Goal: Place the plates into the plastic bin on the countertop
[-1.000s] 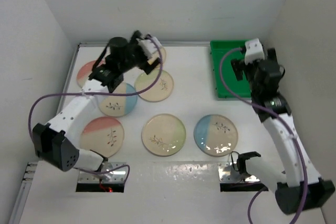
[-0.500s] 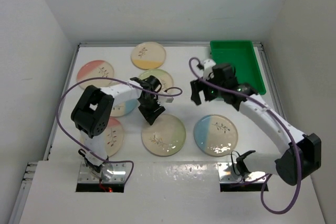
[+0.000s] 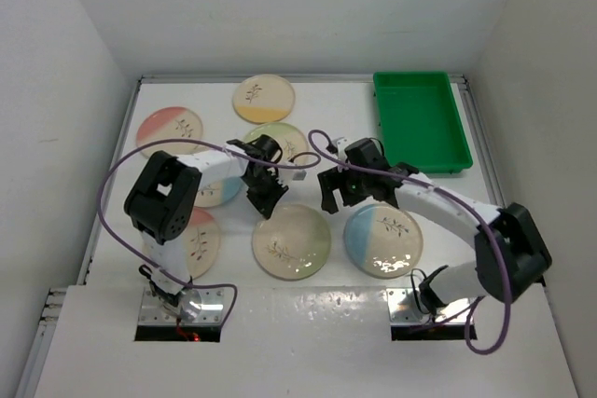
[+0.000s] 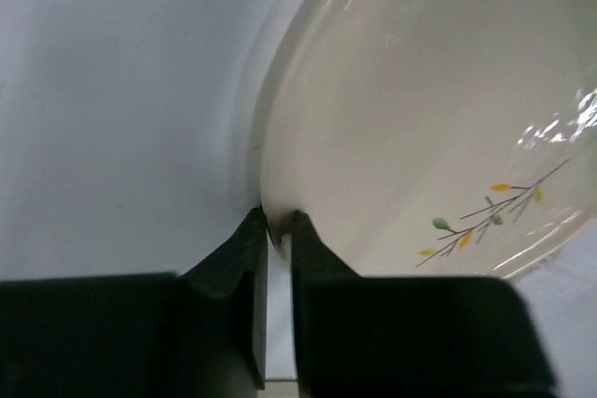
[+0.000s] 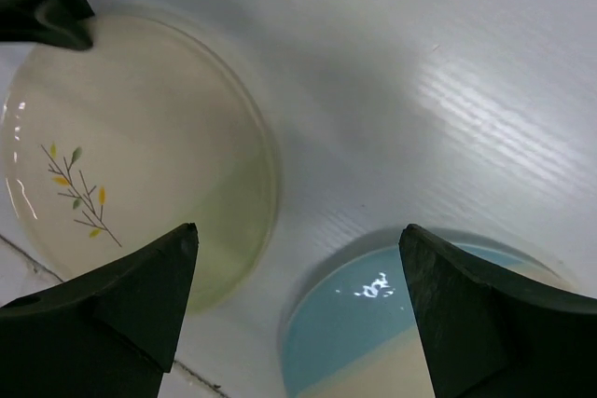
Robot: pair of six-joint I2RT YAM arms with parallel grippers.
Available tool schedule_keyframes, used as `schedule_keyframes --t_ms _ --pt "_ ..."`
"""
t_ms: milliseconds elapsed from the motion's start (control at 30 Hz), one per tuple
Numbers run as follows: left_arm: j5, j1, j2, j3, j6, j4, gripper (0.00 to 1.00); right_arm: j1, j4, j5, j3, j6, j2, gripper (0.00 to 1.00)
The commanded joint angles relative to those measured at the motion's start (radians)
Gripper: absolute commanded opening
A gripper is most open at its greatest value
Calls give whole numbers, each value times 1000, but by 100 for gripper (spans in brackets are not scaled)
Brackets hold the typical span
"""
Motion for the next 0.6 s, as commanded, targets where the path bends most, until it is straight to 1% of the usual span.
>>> schedule_keyframes --t_ms 0,33,67,133,200,233,267,333,367,433,500,567 --pt "76 3 101 -16 11 -1 10 -22 36 -122 51 16 89 88" --pt "76 17 101 -1 1 -2 3 -19 37 -169 54 10 107 88" --pt "85 17 92 8 1 -2 0 -28 37 -178 58 10 155 88" --pt "85 47 46 44 10 -29 0 -48 48 -224 53 10 195 88" --pt "39 48 -3 80 38 -29 0 -71 85 -266 33 10 230 86" --pt "23 48 -63 90 62 -29 0 -73 95 -345 22 7 245 85" --pt "13 48 -91 90 73 -29 0 -81 147 -373 16 7 261 85" --pt "13 48 -137 102 86 -29 0 -68 173 -427 1 7 282 85" --pt "27 48 -170 113 86 -29 0 -64 215 -459 1 12 310 85" --pt "53 48 -181 113 77 -29 0 -56 265 -540 -11 32 331 83" --pt "62 48 -195 113 64 -29 0 -48 324 -582 -13 62 379 81" --pt "62 48 -204 104 55 -20 0 -39 333 -608 -21 90 417 74"
